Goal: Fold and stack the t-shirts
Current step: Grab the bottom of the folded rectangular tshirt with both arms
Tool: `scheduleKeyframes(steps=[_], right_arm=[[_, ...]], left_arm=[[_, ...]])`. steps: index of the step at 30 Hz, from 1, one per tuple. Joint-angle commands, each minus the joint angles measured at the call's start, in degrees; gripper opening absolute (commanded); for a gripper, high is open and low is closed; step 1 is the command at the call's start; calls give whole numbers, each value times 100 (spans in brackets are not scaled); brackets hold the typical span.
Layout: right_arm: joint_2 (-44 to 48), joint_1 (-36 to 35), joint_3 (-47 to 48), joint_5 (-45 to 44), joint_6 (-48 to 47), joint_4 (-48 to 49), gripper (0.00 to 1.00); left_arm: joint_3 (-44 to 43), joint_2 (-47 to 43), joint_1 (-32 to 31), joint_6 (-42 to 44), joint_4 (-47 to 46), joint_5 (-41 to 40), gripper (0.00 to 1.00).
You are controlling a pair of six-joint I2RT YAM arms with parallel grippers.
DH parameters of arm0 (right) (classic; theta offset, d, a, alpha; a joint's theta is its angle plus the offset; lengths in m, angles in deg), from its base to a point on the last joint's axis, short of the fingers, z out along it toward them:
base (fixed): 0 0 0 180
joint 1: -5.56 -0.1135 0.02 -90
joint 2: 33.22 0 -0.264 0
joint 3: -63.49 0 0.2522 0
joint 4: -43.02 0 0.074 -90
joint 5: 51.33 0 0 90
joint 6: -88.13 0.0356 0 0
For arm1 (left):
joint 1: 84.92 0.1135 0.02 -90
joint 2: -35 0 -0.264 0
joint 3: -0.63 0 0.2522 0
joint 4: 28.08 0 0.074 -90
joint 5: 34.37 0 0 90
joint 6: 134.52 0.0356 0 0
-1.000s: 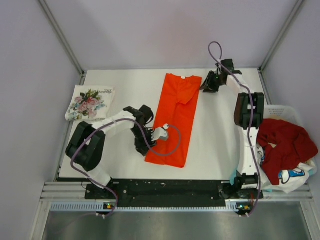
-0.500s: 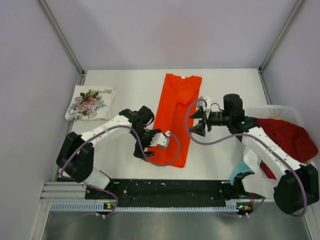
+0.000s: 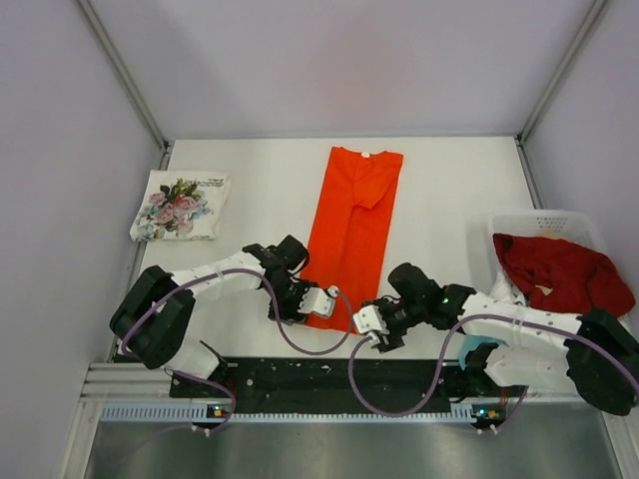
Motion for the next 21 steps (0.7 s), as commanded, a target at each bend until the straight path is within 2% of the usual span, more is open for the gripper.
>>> scheduleKeyframes(steps=[1,5,7,9,10,14,15,18,21], right_arm=[[-597,-293,112,-942,-345,863,63],[-975,-372,191,-1286,-406,1075,61],[-1230,-416,367,-1347,-677,716,58],[-1388,-460,455,-1532,-818,400,50],[-1433,-460,473,-1550,-915,207,43],[-1135,-513,403,-1199,-1153,-112,4],[-1038,-522,403,-1050,-1101,-120,0],[-774,-452,438,-821,-672,-51,0],[-616,74,560,-611,303,449,0]], left_arm=[[102,162,-118,-228,-376,-133,52],[155,207,-171,-334,-306,-125,35],[128,154,-171,-369,-175,-37,24],[67,67,-171,-404,-8,51,10],[67,5,-180,-413,63,95,1],[-47,-145,-171,-500,370,314,0],[-135,-136,-180,-562,484,385,0],[-503,-75,-154,-921,669,394,0],[-1048,127,30,-1308,810,306,0]])
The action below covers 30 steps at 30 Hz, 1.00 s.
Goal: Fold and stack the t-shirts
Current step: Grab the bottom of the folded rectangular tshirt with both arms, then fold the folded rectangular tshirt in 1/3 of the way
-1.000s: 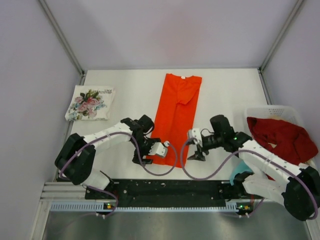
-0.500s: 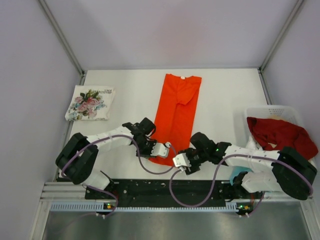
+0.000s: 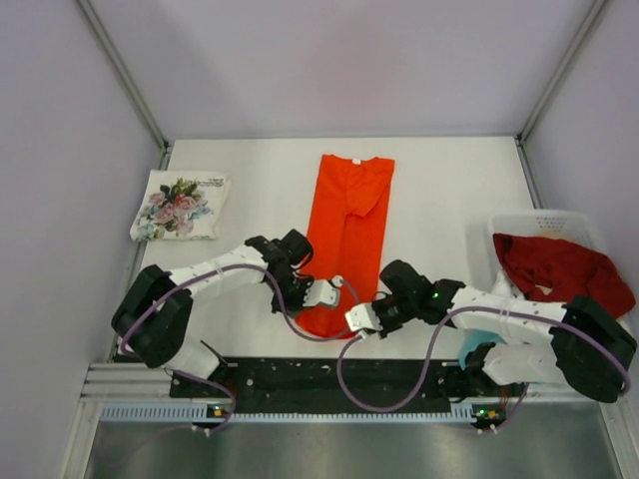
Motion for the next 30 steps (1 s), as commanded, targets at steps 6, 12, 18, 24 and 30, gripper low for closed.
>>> scheduleKeyframes(steps=[6,12,18,24,30], right_arm=[[-137,1862,831,734,2480,1300,0],[-1482,3059,1736,586,3668,2005,0],[-2599,3384,3002,348,4203,1365,0],[-3153,3526,3600,110,4723,776,0],[-3285,3684,3628,-391,5320,405,0]], left_arm=[[-2607,1127,1009,-1316,857,353,0],[-4541,2463,1414,-1775,1128,45,0],[-6423,3853,1678,-2178,1577,-254,0],[-6927,4390,1713,-2285,1420,-333,0],[-6927,4496,1713,-2364,1279,-465,3]])
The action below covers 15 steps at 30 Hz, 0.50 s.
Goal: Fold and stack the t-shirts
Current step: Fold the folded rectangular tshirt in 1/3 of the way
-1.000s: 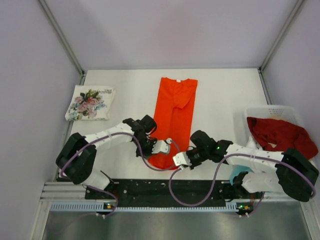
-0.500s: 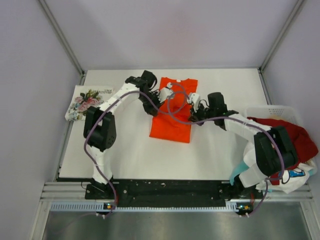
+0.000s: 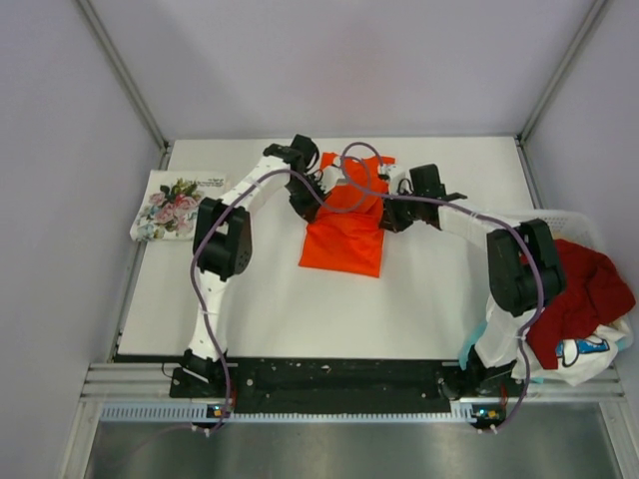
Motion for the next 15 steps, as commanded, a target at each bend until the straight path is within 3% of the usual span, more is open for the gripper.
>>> scheduleKeyframes(steps=[1,5,7,10,14,15], right_arm=[[-105,174,192,-340,636,-301,0],[-412,227,542,-455,839,-371,1],[-605,253,788,-673,936,-467,11],[-904,437,1175,-789,1208,-538,18],[-853,640,1457,-1060,1104,-529,31],[-705,640,1440,-1027,1016,-538,32]], left_arm=[[-232,17,2,-134,-41,-85,4],[-241,88,2,-257,-287,-224,12],[-249,97,2,-424,-506,-505,22],[-407,53,72,-635,-902,-953,41],[-986,35,291,-837,-1166,-1375,60],[-1118,-8,335,-872,-1193,-1411,60]])
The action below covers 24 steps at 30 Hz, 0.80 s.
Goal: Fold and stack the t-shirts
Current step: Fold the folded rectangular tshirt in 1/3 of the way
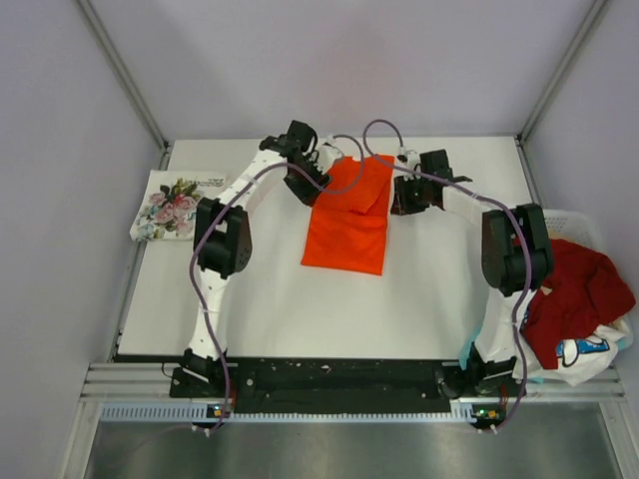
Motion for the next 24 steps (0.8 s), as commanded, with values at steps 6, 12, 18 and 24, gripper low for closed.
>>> scheduleKeyframes(steps=[6,12,18,24], right_arm=[[2079,-367,-1582,465,-2085,710,43],[3602,-1483,-3571,819,-4647,868,53],[3121,-2064,-3538,71,-5043,940,53],[2496,-2302,-3283,-474,-5149,1054,52]], left_arm=[[742,-1468,159,1121,-127,1728,47],[3453,-2754,-483,3040,-363,1855,58],[3982,-2606,-650,3051,-731,1584,66],[4307,-2280,-852,3059,-1057,986,68]])
